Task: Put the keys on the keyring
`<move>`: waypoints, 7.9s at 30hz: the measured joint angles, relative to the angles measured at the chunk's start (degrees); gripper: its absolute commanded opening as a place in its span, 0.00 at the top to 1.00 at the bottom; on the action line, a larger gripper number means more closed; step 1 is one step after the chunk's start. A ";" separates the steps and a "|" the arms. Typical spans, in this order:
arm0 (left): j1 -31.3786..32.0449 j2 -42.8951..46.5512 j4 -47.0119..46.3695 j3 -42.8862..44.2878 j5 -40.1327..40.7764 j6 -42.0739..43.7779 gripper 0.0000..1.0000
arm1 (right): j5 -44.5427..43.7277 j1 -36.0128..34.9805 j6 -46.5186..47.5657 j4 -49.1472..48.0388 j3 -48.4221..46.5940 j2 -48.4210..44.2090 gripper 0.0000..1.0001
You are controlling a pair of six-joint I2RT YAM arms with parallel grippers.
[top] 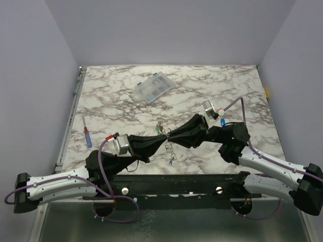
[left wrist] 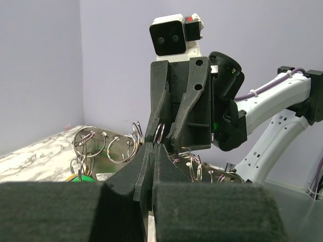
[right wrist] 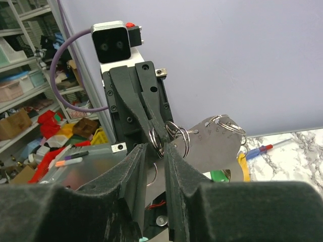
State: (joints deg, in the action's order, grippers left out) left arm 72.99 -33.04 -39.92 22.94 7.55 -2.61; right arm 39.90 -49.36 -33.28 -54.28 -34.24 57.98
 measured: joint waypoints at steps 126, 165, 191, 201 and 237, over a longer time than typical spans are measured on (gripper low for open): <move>-9.79 -42.71 32.52 16.13 2.71 -0.83 0.38 | -56.17 18.67 -1.27 74.44 -4.70 4.94 0.24; -13.99 -58.05 -5.31 2.01 -17.05 30.16 0.56 | -32.61 23.34 10.25 64.08 -0.94 -2.80 0.14; -13.99 -65.24 -6.78 5.01 -15.58 35.01 0.71 | -28.70 23.98 10.23 61.96 0.04 -3.02 0.14; -13.99 -67.04 -7.52 6.56 -15.41 35.06 0.80 | -28.22 23.98 10.23 61.61 0.04 -3.04 0.14; -11.54 -36.98 17.35 10.75 -17.25 32.74 1.00 | -26.10 23.98 7.93 53.94 1.60 -13.14 0.20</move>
State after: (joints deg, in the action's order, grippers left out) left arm 61.45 -70.02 -22.57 33.69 -9.69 30.13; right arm 13.80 -25.39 -25.34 -0.34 -32.64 44.84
